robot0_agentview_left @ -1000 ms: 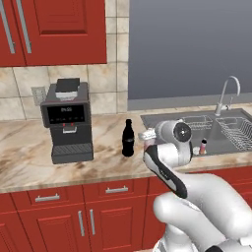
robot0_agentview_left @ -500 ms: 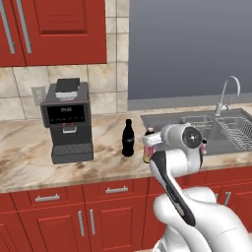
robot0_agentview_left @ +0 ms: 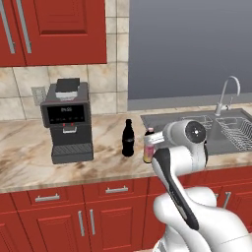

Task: Place the large bottle from the dining counter next to the other large bottle outside the sink, and place the small bottle from the dining counter next to the other small bottle inside the sink.

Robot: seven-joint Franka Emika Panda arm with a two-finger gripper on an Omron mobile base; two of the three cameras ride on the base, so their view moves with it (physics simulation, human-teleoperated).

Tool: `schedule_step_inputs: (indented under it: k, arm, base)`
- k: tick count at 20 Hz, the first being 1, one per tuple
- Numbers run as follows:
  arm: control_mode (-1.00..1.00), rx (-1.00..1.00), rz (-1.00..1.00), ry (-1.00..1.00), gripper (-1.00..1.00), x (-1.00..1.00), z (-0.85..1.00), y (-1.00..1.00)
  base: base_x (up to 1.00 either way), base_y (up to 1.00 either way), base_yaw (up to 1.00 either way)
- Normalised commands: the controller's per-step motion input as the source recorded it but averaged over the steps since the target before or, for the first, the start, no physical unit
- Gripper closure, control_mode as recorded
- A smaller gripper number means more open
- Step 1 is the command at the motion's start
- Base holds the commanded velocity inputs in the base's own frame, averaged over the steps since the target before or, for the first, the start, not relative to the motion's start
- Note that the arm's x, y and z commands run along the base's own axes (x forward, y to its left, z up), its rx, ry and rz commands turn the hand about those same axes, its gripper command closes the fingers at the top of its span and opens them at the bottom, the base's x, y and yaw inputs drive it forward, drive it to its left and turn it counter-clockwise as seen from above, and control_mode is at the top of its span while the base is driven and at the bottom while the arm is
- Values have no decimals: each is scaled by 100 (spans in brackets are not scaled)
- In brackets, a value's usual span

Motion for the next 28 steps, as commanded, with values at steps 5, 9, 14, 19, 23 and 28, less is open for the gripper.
schedule_step_inputs:
  k: [5,9,14,19,23,28]
  arm:
    - [-100,0,0,5,-100,-7,-15,0]
    - [-100,0,0,9,-100,-21,-31,0]
    - [-100,0,0,5,-100,-35,-10,0]
    - [-100,0,0,7,-100,-13,-16,0]
    - [-100,0,0,1,-100,0,-35,0]
    - [-100,0,0,0,-100,-3,-24,-2]
  base:
    - [0,0,0]
    - [0,0,0]
    - [0,0,0]
    - [0,0,0]
    - [0,0,0]
    - [0,0,0]
